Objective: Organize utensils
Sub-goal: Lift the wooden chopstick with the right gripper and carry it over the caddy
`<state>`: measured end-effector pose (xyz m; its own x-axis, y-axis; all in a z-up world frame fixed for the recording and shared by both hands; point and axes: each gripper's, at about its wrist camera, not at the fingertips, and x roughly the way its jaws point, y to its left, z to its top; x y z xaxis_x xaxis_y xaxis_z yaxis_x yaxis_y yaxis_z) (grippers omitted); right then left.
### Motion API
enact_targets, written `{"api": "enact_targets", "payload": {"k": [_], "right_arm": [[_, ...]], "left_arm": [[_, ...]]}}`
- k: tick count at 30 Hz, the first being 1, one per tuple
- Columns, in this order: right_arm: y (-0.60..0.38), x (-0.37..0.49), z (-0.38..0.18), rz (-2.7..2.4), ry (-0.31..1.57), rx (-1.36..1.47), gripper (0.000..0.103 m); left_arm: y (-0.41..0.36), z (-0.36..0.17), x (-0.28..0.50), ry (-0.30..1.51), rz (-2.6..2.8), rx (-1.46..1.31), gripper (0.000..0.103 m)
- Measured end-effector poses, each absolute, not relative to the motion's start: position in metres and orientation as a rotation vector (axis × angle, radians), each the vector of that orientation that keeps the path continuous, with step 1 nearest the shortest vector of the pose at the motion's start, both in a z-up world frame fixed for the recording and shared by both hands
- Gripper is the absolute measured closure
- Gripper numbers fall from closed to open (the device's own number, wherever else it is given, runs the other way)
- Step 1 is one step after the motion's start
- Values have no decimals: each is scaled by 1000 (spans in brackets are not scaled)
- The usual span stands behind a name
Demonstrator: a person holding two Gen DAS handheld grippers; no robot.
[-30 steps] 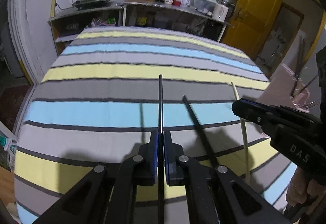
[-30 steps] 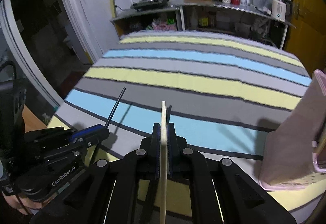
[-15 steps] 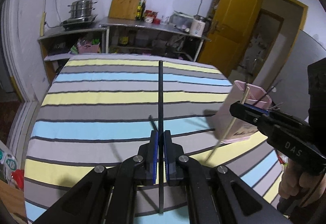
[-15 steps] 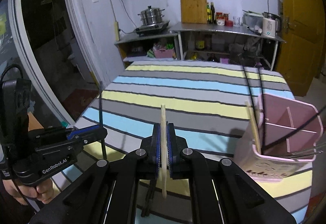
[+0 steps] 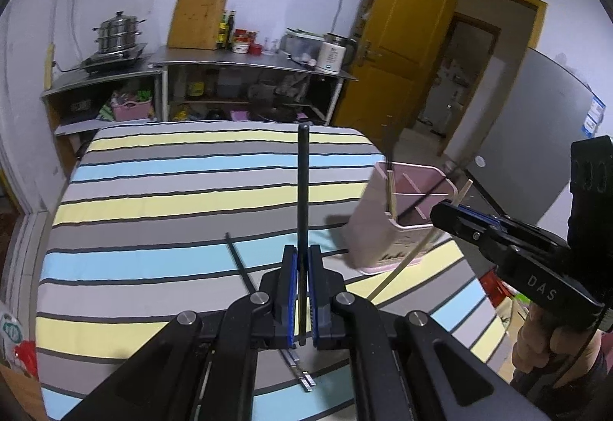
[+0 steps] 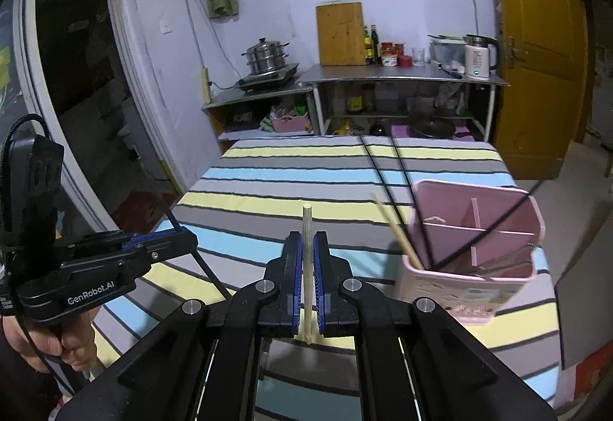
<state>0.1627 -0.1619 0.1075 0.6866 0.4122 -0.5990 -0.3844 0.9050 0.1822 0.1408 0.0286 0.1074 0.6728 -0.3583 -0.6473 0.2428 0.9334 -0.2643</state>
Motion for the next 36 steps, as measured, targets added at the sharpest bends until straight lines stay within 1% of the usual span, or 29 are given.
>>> {"api": "enact_targets", "payload": {"k": [8,16,26,30,36], "right_arm": [[-213,153,123,361,643,101,97],[-250,151,153,291,574,140,97],[-269,165,181,246,484,164,97],[-271,177,181,231,470,164,97],[-273,198,163,211,499,165,97]], "left_arm": [[-14,123,148,754,-436,-134,98],[-60,155,172,698,-511,-100,98],[-80,189,212,623,-534,-114,98],[-88,192,228,607,-533,-114,98],[-102,173,251,630,-524,-93,98]]}}
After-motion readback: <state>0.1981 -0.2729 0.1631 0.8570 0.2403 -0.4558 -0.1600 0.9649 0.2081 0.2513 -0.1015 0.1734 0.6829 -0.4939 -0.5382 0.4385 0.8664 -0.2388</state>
